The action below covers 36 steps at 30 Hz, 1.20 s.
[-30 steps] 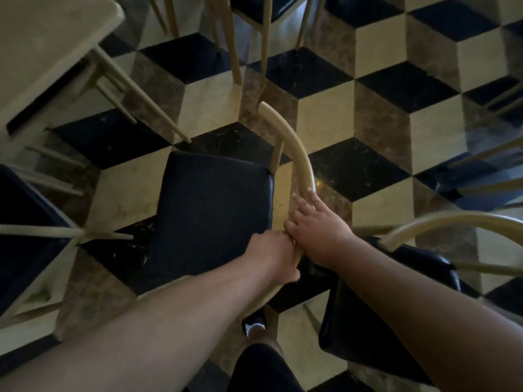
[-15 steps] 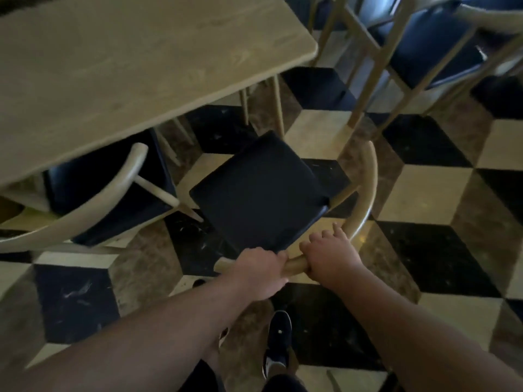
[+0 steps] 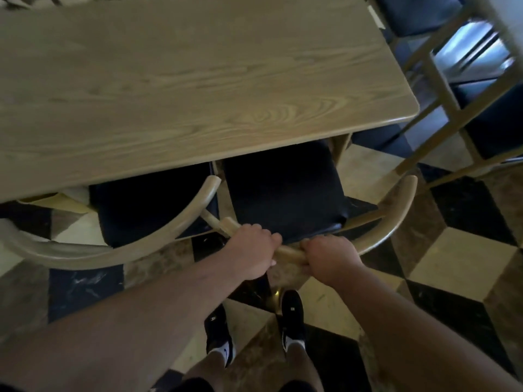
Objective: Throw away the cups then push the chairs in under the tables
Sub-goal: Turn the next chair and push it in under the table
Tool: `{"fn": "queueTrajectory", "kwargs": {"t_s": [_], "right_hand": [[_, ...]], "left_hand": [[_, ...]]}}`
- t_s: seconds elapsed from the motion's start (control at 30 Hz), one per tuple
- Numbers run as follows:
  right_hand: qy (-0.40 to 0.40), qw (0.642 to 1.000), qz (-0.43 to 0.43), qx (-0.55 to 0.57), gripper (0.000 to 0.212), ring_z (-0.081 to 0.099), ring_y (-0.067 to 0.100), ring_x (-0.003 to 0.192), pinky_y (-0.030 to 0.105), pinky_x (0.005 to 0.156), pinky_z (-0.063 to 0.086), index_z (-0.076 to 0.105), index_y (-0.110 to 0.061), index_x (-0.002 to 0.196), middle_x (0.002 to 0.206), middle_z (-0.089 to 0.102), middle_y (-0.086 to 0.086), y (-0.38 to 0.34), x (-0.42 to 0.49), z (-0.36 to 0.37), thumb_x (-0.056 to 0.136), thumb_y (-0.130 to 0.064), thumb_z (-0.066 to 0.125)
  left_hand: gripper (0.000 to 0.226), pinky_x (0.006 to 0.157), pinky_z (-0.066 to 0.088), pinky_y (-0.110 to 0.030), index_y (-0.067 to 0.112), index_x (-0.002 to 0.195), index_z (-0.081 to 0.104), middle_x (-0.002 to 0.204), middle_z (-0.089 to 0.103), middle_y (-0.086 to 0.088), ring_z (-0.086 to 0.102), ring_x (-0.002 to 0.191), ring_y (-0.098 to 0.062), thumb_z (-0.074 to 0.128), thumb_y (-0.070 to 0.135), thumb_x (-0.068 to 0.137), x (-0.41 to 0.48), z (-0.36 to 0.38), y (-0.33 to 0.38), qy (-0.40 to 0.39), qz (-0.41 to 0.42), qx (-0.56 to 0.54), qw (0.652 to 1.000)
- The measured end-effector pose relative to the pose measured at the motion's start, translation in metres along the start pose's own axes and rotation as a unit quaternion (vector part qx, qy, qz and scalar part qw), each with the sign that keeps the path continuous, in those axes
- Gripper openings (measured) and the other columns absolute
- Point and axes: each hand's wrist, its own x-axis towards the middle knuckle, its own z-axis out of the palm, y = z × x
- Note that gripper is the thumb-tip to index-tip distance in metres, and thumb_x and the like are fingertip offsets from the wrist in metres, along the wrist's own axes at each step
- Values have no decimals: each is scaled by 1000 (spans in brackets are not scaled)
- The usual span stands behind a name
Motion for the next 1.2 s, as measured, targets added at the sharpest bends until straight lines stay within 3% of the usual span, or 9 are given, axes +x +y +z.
{"fn": "queueTrajectory", "kwargs": {"t_s": [0.3,0.47,0.57,0.67,0.73,0.8,0.9,1.07,1.2], "right_hand": [[56,998,-23,-5,21,51,19,70,37,60,39,54,-34,101,76,44,-12,26,67,-43,93,-45,68],[32,998,-51,-20,23,54,17,71,37,62,43,57,-32,104,76,44,-12,44,91,-52,93,-49,67],[34,998,-55,-4,25,56,17,73,37,62,47,57,-32,105,78,46,-12,44,89,-50,92,-51,68],[35,998,-47,20,23,56,13,71,36,62,49,57,-35,102,78,50,-13,45,89,-52,89,-50,69],[29,998,-44,24,22,55,10,70,35,61,48,56,-37,100,79,52,-13,44,88,-53,88,-50,69],[27,999,-38,25,22,55,9,69,34,61,47,56,-39,100,79,54,-14,44,88,-53,88,-52,69],[16,999,-36,28,22,57,10,71,34,63,49,59,-36,101,79,55,-14,42,88,-55,88,-52,69],[19,998,-67,1,23,56,15,71,36,61,46,57,-32,109,77,49,-12,29,95,-62,92,-43,68],[18,997,-75,15,24,56,14,70,37,62,50,55,-32,115,79,51,-10,8,104,-61,94,-37,66]], "left_hand": [[31,100,41,-46,24,121,60,104,63,-1,58,103,-26,65,46,101,45,-37,-44,39,-48,35,997],[36,95,44,-47,21,124,56,106,62,-4,58,104,-28,63,48,102,65,-52,-47,6,-43,41,998],[47,113,36,-53,20,137,55,129,59,-7,51,127,-31,63,49,101,57,-49,-54,35,-70,70,995],[72,125,24,-59,16,152,44,158,42,-12,34,149,-35,77,38,92,29,-46,-76,121,-184,44,974],[85,116,39,-59,13,152,41,156,45,-15,44,142,-38,85,37,83,2,-34,-99,164,-286,-26,944],[75,86,57,-50,16,143,47,133,60,-13,65,110,-34,84,43,84,-21,-19,-117,149,-371,-122,909],[42,55,48,-34,27,117,52,88,63,4,63,69,-14,70,56,93,-32,-10,-134,54,-415,-186,889],[34,51,40,-30,31,107,48,81,59,8,59,64,-8,68,56,95,-46,-5,-134,19,-398,-182,899],[34,54,48,-31,34,106,45,81,60,9,61,65,-8,66,58,95,-57,2,-125,-11,-384,-174,906]]}}
